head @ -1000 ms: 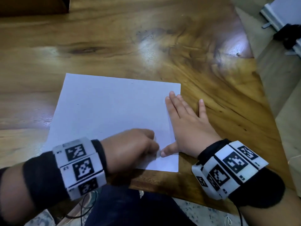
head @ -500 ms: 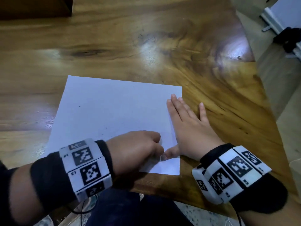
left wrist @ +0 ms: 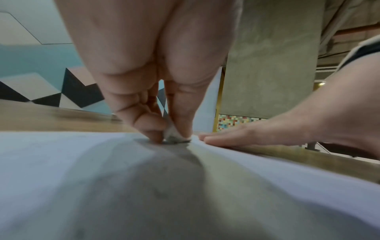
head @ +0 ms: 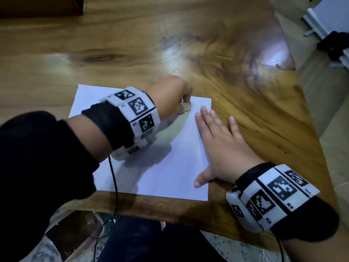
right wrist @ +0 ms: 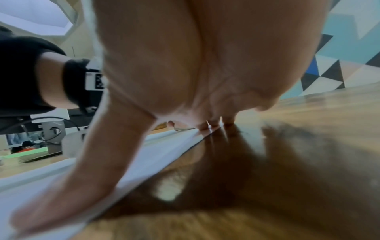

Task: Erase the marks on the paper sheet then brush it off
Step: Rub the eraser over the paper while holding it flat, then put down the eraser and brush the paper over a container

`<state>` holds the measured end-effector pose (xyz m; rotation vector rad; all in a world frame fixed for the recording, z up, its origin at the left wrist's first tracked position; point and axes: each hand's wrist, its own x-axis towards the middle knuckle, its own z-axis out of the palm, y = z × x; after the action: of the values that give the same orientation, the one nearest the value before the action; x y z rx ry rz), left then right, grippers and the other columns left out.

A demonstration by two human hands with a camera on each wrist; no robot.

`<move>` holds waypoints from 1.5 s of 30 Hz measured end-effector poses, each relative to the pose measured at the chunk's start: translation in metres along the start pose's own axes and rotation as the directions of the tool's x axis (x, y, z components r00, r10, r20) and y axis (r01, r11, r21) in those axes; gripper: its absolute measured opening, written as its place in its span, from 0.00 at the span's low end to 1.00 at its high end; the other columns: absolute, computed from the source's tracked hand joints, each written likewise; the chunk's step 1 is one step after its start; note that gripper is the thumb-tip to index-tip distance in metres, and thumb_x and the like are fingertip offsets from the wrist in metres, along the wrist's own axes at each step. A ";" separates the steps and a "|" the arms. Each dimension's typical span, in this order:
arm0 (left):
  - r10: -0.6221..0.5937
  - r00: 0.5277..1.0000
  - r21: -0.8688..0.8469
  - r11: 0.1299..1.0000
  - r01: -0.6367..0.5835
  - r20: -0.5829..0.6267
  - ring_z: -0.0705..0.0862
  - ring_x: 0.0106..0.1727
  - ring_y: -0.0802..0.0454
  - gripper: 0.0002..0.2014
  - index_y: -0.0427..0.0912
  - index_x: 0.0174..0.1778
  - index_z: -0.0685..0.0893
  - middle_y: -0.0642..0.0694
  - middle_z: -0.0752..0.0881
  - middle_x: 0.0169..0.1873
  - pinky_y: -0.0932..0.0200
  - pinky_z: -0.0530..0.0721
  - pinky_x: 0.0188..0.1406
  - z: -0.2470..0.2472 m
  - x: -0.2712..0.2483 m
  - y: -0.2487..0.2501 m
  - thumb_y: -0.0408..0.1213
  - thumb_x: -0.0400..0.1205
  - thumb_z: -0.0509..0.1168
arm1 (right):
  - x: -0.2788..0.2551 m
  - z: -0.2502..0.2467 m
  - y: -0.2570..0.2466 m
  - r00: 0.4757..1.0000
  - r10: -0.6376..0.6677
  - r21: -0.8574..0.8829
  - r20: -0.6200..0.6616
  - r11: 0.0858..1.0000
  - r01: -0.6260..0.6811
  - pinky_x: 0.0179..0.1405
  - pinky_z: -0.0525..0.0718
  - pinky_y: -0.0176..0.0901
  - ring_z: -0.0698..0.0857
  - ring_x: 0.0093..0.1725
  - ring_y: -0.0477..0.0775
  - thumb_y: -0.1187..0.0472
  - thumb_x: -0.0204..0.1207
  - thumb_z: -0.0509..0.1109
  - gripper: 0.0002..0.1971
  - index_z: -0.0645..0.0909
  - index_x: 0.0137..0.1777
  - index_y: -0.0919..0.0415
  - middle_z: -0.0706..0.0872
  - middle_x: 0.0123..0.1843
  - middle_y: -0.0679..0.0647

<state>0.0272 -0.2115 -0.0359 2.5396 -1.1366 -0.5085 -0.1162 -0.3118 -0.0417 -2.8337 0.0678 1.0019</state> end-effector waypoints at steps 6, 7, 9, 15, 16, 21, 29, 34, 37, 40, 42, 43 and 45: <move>0.320 0.919 -0.154 0.944 -0.290 0.232 0.75 0.31 0.47 0.06 0.42 0.30 0.81 0.49 0.74 0.30 0.59 0.71 0.32 0.028 -0.080 0.012 0.36 0.73 0.65 | -0.001 0.000 0.000 1.000 0.006 0.004 0.002 1.000 -0.006 0.74 0.24 0.64 0.22 0.78 0.48 0.30 0.50 0.78 0.77 0.21 0.78 0.58 0.18 0.79 0.50; 0.327 0.901 -0.163 0.943 -0.291 0.285 0.75 0.32 0.49 0.07 0.42 0.32 0.83 0.51 0.74 0.31 0.59 0.71 0.33 0.030 -0.088 0.013 0.38 0.75 0.64 | -0.001 -0.001 0.000 1.000 0.007 0.000 0.005 1.000 -0.007 0.74 0.24 0.64 0.22 0.78 0.49 0.30 0.50 0.78 0.77 0.21 0.78 0.58 0.18 0.79 0.50; 0.323 0.883 -0.172 0.945 -0.279 0.342 0.75 0.36 0.53 0.04 0.44 0.38 0.85 0.51 0.76 0.33 0.61 0.72 0.37 0.030 -0.083 0.013 0.38 0.75 0.65 | -0.001 -0.001 -0.001 1.000 0.009 -0.011 0.007 1.000 -0.009 0.74 0.24 0.64 0.22 0.78 0.49 0.30 0.50 0.78 0.77 0.20 0.78 0.59 0.18 0.78 0.51; 0.271 0.955 -0.070 0.962 -0.264 0.118 0.78 0.35 0.41 0.03 0.40 0.33 0.82 0.46 0.73 0.32 0.57 0.70 0.34 0.027 -0.056 0.010 0.32 0.72 0.65 | -0.001 -0.001 -0.001 1.000 0.012 -0.020 0.006 1.000 -0.012 0.75 0.25 0.65 0.22 0.78 0.49 0.30 0.50 0.77 0.77 0.20 0.78 0.58 0.18 0.78 0.50; 0.272 0.950 -0.060 0.962 -0.266 0.151 0.77 0.34 0.42 0.03 0.41 0.32 0.81 0.47 0.72 0.31 0.56 0.70 0.33 0.034 -0.065 0.010 0.33 0.72 0.65 | -0.001 -0.001 -0.001 1.000 0.012 -0.017 0.009 1.000 -0.012 0.75 0.25 0.65 0.22 0.78 0.49 0.30 0.50 0.78 0.77 0.20 0.78 0.58 0.18 0.78 0.50; 0.347 0.882 0.055 0.922 -0.383 0.319 0.78 0.35 0.52 0.05 0.42 0.39 0.81 0.52 0.76 0.28 0.54 0.82 0.47 0.062 -0.104 0.010 0.37 0.69 0.66 | -0.002 -0.002 -0.001 1.000 0.011 -0.009 0.017 1.000 -0.011 0.74 0.24 0.65 0.21 0.77 0.49 0.30 0.50 0.78 0.77 0.20 0.78 0.59 0.18 0.78 0.51; 0.234 0.944 -0.045 0.972 -0.230 0.231 0.79 0.39 0.40 0.04 0.38 0.35 0.81 0.43 0.76 0.36 0.51 0.75 0.37 0.020 -0.059 0.017 0.30 0.73 0.62 | -0.001 -0.002 -0.003 1.000 0.020 -0.022 0.020 1.000 -0.020 0.74 0.23 0.63 0.20 0.77 0.49 0.31 0.52 0.78 0.77 0.18 0.76 0.58 0.17 0.78 0.51; 0.152 0.803 -0.205 0.978 -0.039 0.576 0.83 0.47 0.47 0.07 0.40 0.42 0.86 0.50 0.78 0.36 0.62 0.71 0.36 0.029 -0.092 0.016 0.33 0.73 0.63 | -0.001 -0.003 -0.003 0.999 0.020 -0.028 0.026 0.999 -0.020 0.75 0.23 0.64 0.19 0.76 0.50 0.31 0.52 0.78 0.77 0.18 0.76 0.59 0.16 0.77 0.52; 0.171 0.823 -0.194 0.978 -0.076 0.542 0.82 0.41 0.58 0.10 0.44 0.43 0.88 0.52 0.86 0.37 0.78 0.71 0.38 0.008 -0.068 -0.008 0.30 0.68 0.70 | -0.001 -0.003 -0.004 0.999 0.027 -0.027 0.027 0.999 -0.026 0.74 0.23 0.64 0.19 0.76 0.50 0.31 0.52 0.78 0.77 0.18 0.76 0.59 0.16 0.77 0.51; 0.011 0.987 -0.160 0.987 0.015 0.158 0.81 0.35 0.58 0.09 0.45 0.43 0.88 0.48 0.86 0.34 0.69 0.73 0.34 -0.035 -0.028 -0.039 0.32 0.68 0.72 | 0.000 -0.004 -0.006 0.999 0.040 -0.031 0.030 0.999 -0.039 0.75 0.24 0.65 0.19 0.76 0.49 0.31 0.51 0.78 0.77 0.16 0.74 0.58 0.15 0.77 0.50; -0.165 0.985 -0.112 0.981 0.160 -0.046 0.83 0.38 0.50 0.08 0.45 0.43 0.88 0.48 0.85 0.32 0.62 0.74 0.36 -0.052 -0.004 -0.059 0.34 0.69 0.72 | 0.001 -0.004 -0.006 0.998 0.051 -0.037 0.031 0.998 -0.050 0.75 0.24 0.65 0.18 0.75 0.49 0.31 0.52 0.78 0.76 0.14 0.72 0.58 0.15 0.76 0.50; -0.241 0.967 -0.113 0.966 0.231 -0.083 0.82 0.37 0.49 0.08 0.45 0.43 0.87 0.48 0.84 0.31 0.61 0.73 0.36 -0.056 0.005 -0.066 0.34 0.69 0.72 | 0.001 -0.005 -0.006 0.998 0.054 -0.043 0.033 0.998 -0.053 0.74 0.23 0.65 0.18 0.75 0.49 0.30 0.52 0.78 0.76 0.14 0.71 0.58 0.14 0.76 0.50; -0.308 0.949 -0.125 0.947 0.298 -0.074 0.80 0.38 0.49 0.08 0.44 0.44 0.87 0.46 0.84 0.33 0.60 0.73 0.36 -0.056 0.019 -0.073 0.35 0.70 0.73 | 0.000 -0.005 -0.006 0.998 0.050 -0.052 0.034 0.997 -0.048 0.74 0.23 0.65 0.19 0.76 0.49 0.30 0.52 0.77 0.76 0.14 0.71 0.58 0.14 0.75 0.50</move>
<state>0.1104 -0.1716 -0.0203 2.6199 -0.6665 -0.5053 -0.1125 -0.3062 -0.0374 -2.8725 0.1106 1.0788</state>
